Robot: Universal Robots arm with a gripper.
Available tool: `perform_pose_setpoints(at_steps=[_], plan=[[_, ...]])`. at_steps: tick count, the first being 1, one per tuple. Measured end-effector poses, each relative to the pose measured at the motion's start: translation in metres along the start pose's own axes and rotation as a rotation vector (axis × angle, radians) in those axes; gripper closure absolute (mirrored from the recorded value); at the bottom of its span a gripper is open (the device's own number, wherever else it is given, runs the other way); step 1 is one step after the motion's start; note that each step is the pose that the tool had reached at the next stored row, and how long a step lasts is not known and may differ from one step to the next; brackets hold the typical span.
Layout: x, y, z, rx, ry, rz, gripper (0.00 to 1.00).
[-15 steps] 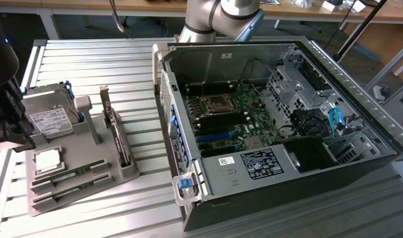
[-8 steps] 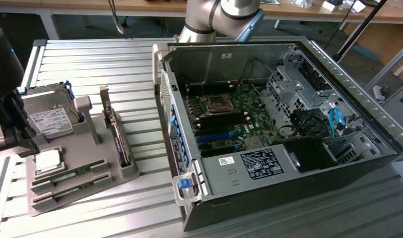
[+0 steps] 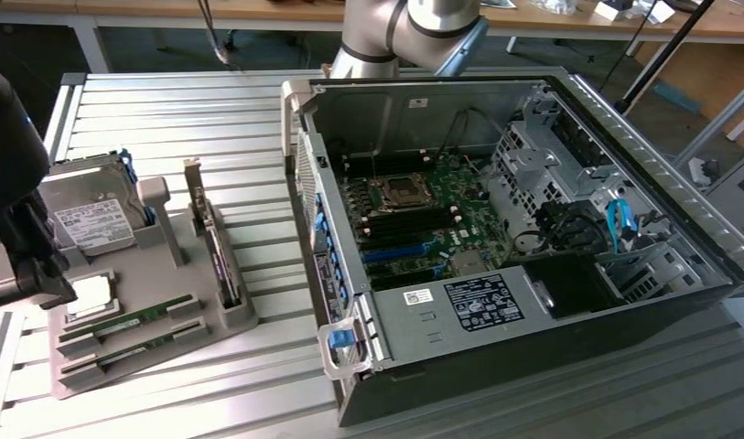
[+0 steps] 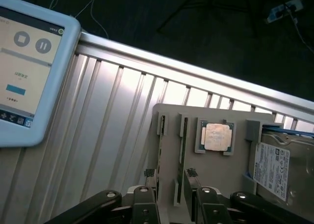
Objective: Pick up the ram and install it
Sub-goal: 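Pick up the ram and move it above insertion slot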
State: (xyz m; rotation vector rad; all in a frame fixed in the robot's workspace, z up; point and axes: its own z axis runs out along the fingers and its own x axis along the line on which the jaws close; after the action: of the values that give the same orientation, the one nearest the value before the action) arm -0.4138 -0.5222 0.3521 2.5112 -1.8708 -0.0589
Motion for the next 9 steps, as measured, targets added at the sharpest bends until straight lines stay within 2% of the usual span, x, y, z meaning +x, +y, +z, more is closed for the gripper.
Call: perform_pose_setpoints(at_steps=[6,9], plan=[[0.007,0.0002,0.0153,-0.0004,0.0004,-0.014,0.64],[0.009,-0.0059,0.0244,-0.0004,0.0006,-0.017,0.64]])
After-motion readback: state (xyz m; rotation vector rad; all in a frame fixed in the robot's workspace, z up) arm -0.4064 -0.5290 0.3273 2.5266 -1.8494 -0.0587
